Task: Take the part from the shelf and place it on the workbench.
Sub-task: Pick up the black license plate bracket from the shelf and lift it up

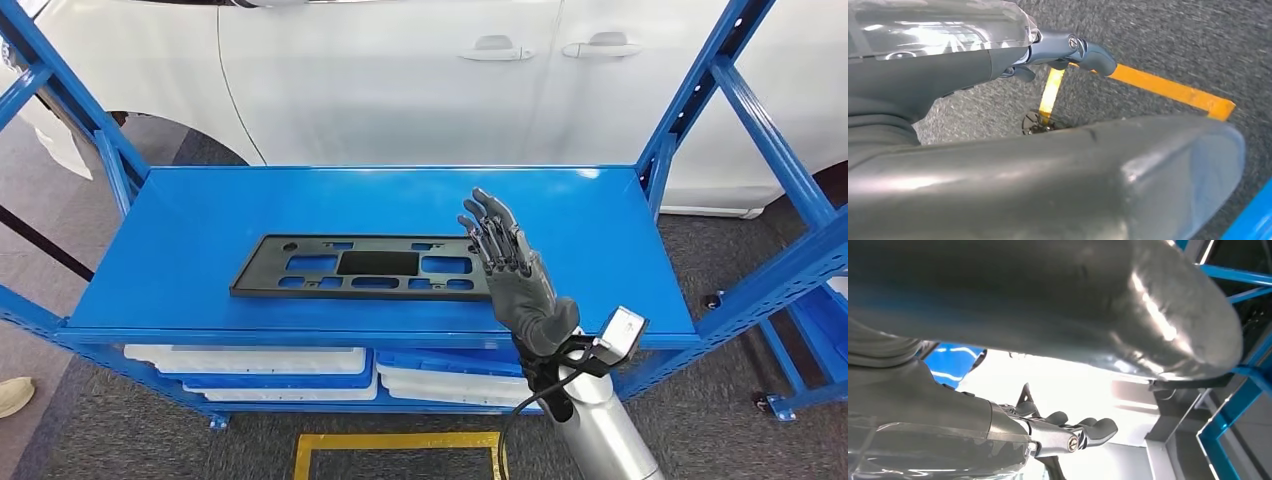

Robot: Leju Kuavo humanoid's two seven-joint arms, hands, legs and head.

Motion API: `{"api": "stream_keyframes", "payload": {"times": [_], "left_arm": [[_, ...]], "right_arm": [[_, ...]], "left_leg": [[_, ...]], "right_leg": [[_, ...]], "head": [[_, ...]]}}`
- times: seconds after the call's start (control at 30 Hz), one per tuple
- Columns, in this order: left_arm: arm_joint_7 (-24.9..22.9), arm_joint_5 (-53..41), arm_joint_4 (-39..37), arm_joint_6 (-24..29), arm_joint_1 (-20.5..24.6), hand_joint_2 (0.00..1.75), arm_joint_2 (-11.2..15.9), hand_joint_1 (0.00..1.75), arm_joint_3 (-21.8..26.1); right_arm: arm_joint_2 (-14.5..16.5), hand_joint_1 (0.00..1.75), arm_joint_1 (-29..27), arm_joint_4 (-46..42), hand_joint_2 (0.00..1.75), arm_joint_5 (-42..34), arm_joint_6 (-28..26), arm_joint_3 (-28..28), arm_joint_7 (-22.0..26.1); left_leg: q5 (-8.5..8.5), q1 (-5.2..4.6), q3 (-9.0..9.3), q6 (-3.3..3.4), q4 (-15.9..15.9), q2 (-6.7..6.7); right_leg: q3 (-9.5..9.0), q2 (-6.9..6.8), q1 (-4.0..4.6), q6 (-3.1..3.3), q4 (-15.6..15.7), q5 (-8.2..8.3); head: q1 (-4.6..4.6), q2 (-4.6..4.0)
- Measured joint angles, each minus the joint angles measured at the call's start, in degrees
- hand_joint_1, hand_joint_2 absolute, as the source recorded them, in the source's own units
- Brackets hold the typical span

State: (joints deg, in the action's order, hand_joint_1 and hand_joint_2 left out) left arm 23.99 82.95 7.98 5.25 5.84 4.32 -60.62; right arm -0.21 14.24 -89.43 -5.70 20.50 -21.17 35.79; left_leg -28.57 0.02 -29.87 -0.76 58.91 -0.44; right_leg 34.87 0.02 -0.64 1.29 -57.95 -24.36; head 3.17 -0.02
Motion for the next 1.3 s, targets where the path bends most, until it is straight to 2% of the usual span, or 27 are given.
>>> {"api": "stream_keyframes", "payload": {"times": [0.07,0.13,0.17,0.2,0.23,0.27,0.3,0.33,0.37,0.4,0.5,0.53,0.57,0.63,0.67,0.7,0.73,0.8,0.83,0.9,1.0,1.07,1.13,1.17,1.2,1.23,1.3], "left_arm": [[0.0,0.0,0.0,0.0,0.3,0.0,0.0,0.0,-0.2],[-0.2,0.0,0.0,0.1,0.4,0.0,0.1,0.0,-0.3],[-0.3,0.0,0.0,0.1,0.3,0.0,0.1,0.0,-0.3],[-0.3,0.0,0.0,0.2,0.3,0.0,0.0,0.0,-0.4],[-0.4,0.0,0.0,0.2,0.2,0.0,0.1,0.0,-0.4],[-0.3,0.0,0.0,0.2,0.2,0.0,0.1,0.0,-0.4],[-0.3,0.0,0.0,0.2,0.2,0.0,0.1,0.0,-0.4],[-0.3,0.0,0.0,0.2,0.2,0.0,0.1,0.0,-0.4],[-0.2,0.0,0.0,0.2,0.2,0.0,0.2,0.0,-0.4],[-0.2,0.0,0.0,0.2,0.1,0.0,0.2,0.0,-0.4],[0.0,0.0,0.0,0.2,-0.2,0.0,0.2,0.0,-0.4],[0.0,0.0,0.0,0.2,-0.1,0.0,0.2,0.0,-0.4],[0.0,0.0,0.0,0.1,-0.1,0.0,0.2,0.0,-0.4],[0.1,0.0,0.0,0.1,-0.1,0.0,0.2,0.0,-0.4],[0.2,0.0,0.0,0.1,-0.2,0.0,0.2,0.0,-0.5],[0.2,0.0,0.0,0.1,-0.2,0.0,0.2,0.0,-0.5],[0.2,0.0,0.0,0.0,-0.3,0.0,0.2,0.0,-0.5],[0.3,0.0,0.0,0.0,-0.3,0.0,0.2,0.0,-0.6],[0.3,0.0,0.0,0.0,-0.2,0.0,0.2,0.0,-0.7],[0.4,0.0,0.0,-0.1,-0.1,0.0,0.2,0.0,-1.0],[0.5,0.0,0.0,-0.1,0.0,0.0,0.2,0.0,-1.4],[0.5,0.0,0.0,-0.1,0.2,0.0,0.2,0.0,-1.7],[0.5,0.0,0.0,-0.1,0.3,0.0,0.2,0.0,-1.9],[0.5,0.0,0.0,-0.1,0.3,0.0,0.2,0.0,-2.0],[0.5,0.0,0.0,0.0,0.2,0.0,0.2,0.0,-2.1],[0.5,0.0,0.0,0.0,0.2,0.0,0.2,0.0,-2.2],[0.5,0.0,0.0,0.0,0.3,0.0,0.2,0.0,-2.4]], "right_arm": [[0.0,0.0,0.6,0.7,1.75,1.5,-0.5,-0.8,0.1],[0.0,0.0,1.1,1.9,1.75,4.6,-2.2,-2.0,0.0],[0.0,0.0,1.2,2.5,1.75,6.4,-3.3,-2.6,-0.1],[0.0,0.0,1.4,3.1,1.75,8.1,-4.4,-3.1,-0.1],[0.0,0.0,1.6,3.6,1.75,9.8,-5.6,-3.7,0.0],[0.0,0.0,1.9,3.9,1.75,11.7,-7.1,-4.2,0.1],[0.0,0.0,2.2,4.2,1.75,14.7,-9.5,-4.7,0.2],[-0.1,0.0,2.5,4.3,1.75,18.4,-12.5,-5.2,0.2],[-0.2,0.0,2.7,4.4,1.75,22.1,-15.5,-5.7,0.1],[-0.3,0.0,2.9,4.5,1.75,25.2,-17.9,-6.2,0.1],[-0.7,0.0,3.1,4.4,1.75,28.7,-20.8,-7.1,0.0],[-0.9,0.0,3.2,4.4,1.75,29.8,-21.8,-7.3,-0.1],[-1.2,0.0,3.2,4.4,1.75,31.2,-23.2,-7.4,-0.3],[-2.0,0.0,2.9,4.4,1.75,34.2,-26.0,-8.0,-0.8],[-2.5,0.0,2.5,4.4,1.75,35.5,-27.1,-8.4,-1.0],[-3.0,0.0,2.3,4.4,1.75,36.7,-28.0,-8.8,-1.1],[-3.5,0.0,2.1,4.4,1.75,37.8,-28.7,-9.1,-1.1],[-4.3,0.0,1.9,4.4,1.75,40.1,-30.1,-9.9,-1.4],[-4.5,0.0,1.9,4.4,1.75,41.6,-31.0,-10.4,-1.8],[-4.8,0.0,2.0,4.8,1.75,45.6,-33.3,-11.6,-3.1],[-4.6,0.0,2.7,7.0,1.75,55.1,-38.3,-14.2,-6.5],[-4.1,0.0,3.7,8.9,1.75,60.5,-41.2,-16.2,-8.6],[-3.4,0.0,4.4,11.1,1.75,63.2,-43.0,-18.0,-10.0],[-3.1,0.0,4.8,12.3,1.75,64.0,-43.5,-18.8,-10.4],[-2.8,0.0,5.1,13.6,1.75,64.8,-43.7,-19.7,-10.9],[-2.4,0.0,5.5,14.9,1.75,65.6,-43.9,-20.6,-11.2],[-1.4,0.0,6.6,17.3,1.75,66.9,-44.0,-22.3,-12.0]], "left_leg": [[-2.36,0.24,-3.27,-0.56,5.9,0.08],[-5.21,0.41,-7.8,-1.0,13.1,0.1],[-5.48,0.46,-9.32,-1.1,14.9,0.1],[-4.53,0.49,-9.8,-1.12,14.6,0.1],[-2.36,0.51,-9.1,-1.01,11.9,0.1],[0.49,0.51,-7.54,-0.74,7.6,0.11],[2.58,0.43,-5.98,-0.47,3.6,0.11],[3.75,0.27,-4.8,-0.13,0.4,0.12],[4.25,0.11,-4.21,0.21,-1.3,0.11],[4.02,-0.07,-4.14,0.47,-1.6,0.09],[4.79,0.16,-3.6,1.45,-2.4,0.12],[4.93,0.32,-3.36,1.77,-2.7,0.15],[4.98,0.42,-3.19,2.02,-3.0,0.18],[4.84,0.3,-3.16,2.36,-3.0,0.16],[4.76,0.23,-3.14,2.44,-3.0,0.13],[4.68,0.15,-3.09,2.46,-2.9,0.09],[4.57,0.07,-2.97,2.43,-2.9,0.03],[4.23,-0.11,-2.69,2.21,-2.6,-0.04],[4.03,-0.24,-2.63,2.02,-2.5,-0.04],[3.74,-0.38,-2.65,1.56,-2.3,-0.01],[3.2,-0.37,-2.64,0.68,-2.0,0.06],[0.77,-0.22,-4.17,-0.08,1.8,0.09],[-3.12,0.09,-7.89,-0.75,9.8,0.1],[-4.25,0.26,-9.61,-0.97,13.2,0.11],[-4.29,0.41,-10.5,-1.13,14.8,0.11],[-3.1,0.53,-10.16,-1.19,13.8,0.12],[1.13,0.7,-6.6,-1.07,6.1,0.19]], "right_leg": [[-0.51,-0.04,-0.08,0.48,0.2,-0.28],[-0.77,-0.02,-0.04,0.74,0.2,-0.66],[-0.96,0.02,-0.02,0.75,0.2,-0.85],[-1.24,0.06,-0.01,0.72,0.2,-1.05],[-1.64,0.1,-0.01,0.64,0.2,-1.29],[-2.05,0.12,0.0,0.52,0.2,-1.54],[-2.4,0.12,0.02,0.35,0.3,-1.73],[-2.55,0.12,0.06,0.12,0.3,-1.87],[-2.54,0.12,0.1,-0.16,0.3,-1.97],[-2.51,0.12,0.13,-0.49,0.3,-2.01],[-2.49,0.11,0.19,-1.55,-0.2,-2.8],[-1.83,0.11,0.23,-1.77,-1.8,-3.89],[-0.45,0.1,0.21,-1.93,-4.8,-5.54],[3.74,0.11,0.21,-2.17,-12.8,-9.02],[5.39,0.1,0.2,-2.24,-15.6,-9.71],[6.04,0.1,0.21,-2.24,-16.4,-9.25],[5.34,0.09,0.24,-2.1,-14.5,-7.57],[1.58,0.08,0.42,-1.48,-6.2,-3.26],[-0.14,0.05,0.56,-1.15,-2.5,-1.78],[-1.55,0.02,0.81,-0.67,0.6,-1.06],[-1.76,0.03,0.63,0.06,1.0,-0.84],[-1.98,-0.04,0.33,0.49,1.4,-0.7],[-1.99,-0.12,0.29,0.63,1.4,-0.75],[-1.98,-0.15,0.29,0.64,1.3,-0.79],[-2.0,-0.16,0.29,0.63,1.3,-0.83],[-2.06,-0.14,0.28,0.58,1.3,-0.89],[-2.28,-0.07,0.26,0.38,1.1,-1.1]], "head": [[-0.01,0.0],[0.0,0.0],[0.0,0.0],[0.0,0.0],[0.0,0.0],[0.0,0.0],[0.0,0.0],[0.0,0.0],[0.0,0.0],[0.0,0.0],[-0.01,0.0],[-0.01,0.0],[-0.01,0.0],[0.0,0.0],[0.0,0.0],[0.0,0.0],[0.0,0.0],[0.0,0.0],[0.0,0.0],[0.0,0.0],[0.0,0.0],[0.0,0.0],[0.0,0.0],[0.0,0.0],[0.0,0.0],[0.0,0.0],[0.0,0.0]]}}
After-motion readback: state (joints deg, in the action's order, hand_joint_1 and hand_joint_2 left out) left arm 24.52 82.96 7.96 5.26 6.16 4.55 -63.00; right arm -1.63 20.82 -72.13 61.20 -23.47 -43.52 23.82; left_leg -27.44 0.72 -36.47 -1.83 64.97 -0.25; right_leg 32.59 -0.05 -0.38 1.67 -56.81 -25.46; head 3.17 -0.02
